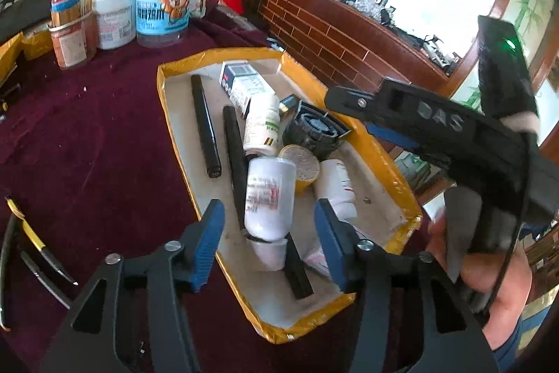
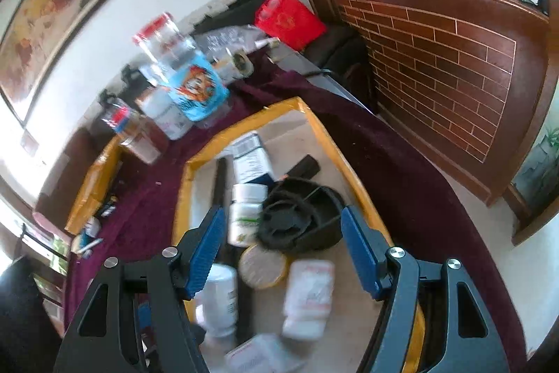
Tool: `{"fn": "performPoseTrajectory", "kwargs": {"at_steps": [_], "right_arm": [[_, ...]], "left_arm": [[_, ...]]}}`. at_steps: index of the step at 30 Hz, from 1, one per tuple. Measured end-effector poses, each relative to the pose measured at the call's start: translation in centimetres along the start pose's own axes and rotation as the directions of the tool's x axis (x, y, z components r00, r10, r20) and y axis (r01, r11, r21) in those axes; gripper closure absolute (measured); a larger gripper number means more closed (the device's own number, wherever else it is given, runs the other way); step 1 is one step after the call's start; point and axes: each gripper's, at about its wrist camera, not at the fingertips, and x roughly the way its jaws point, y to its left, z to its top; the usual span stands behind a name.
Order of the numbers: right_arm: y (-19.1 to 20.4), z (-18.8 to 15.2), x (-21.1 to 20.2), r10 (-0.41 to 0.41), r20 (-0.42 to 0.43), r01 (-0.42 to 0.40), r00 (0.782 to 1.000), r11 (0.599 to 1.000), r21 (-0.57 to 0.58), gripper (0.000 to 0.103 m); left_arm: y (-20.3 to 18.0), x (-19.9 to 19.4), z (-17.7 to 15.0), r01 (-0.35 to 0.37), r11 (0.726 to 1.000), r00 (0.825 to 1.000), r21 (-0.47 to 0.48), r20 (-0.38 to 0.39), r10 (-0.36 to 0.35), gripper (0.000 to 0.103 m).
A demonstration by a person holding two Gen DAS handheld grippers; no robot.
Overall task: Organize rigid objects
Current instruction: 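Carry white bottle and black part into the tray and open both grippers, then move the left gripper back over the cloth and grasp the black tape roll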
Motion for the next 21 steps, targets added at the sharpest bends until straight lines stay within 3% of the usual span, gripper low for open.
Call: {"fn": "performPoseTrajectory", "kwargs": {"at_steps": [6,13,21], "right_arm": [[2.1,-2.7,-3.2,0.089,0.041,-0.089,0.995,0.996,0.003,0.039],[5.3,-5.1,-5.1,0.139,0.055,-0.138,0.989,0.99,-0.025,0.034],[10.8,-8.9,-3.3,0.19,-0.026,-0.192,0.981,0.974,-0.121,0.034]], "left_arm": [[0.3,-3.0,-0.2,0.013,1.0,0.999,0.002,0.039,-0.013,0.048],[3.4,-6.8,-0.6,0.008,0.999,0.998,-0.043,0.065,-0.005,0.048],[8.3,-10.7,-2.3,-0.021,0.997,0.996,-0.077,0.09,0.028,0.043]]}}
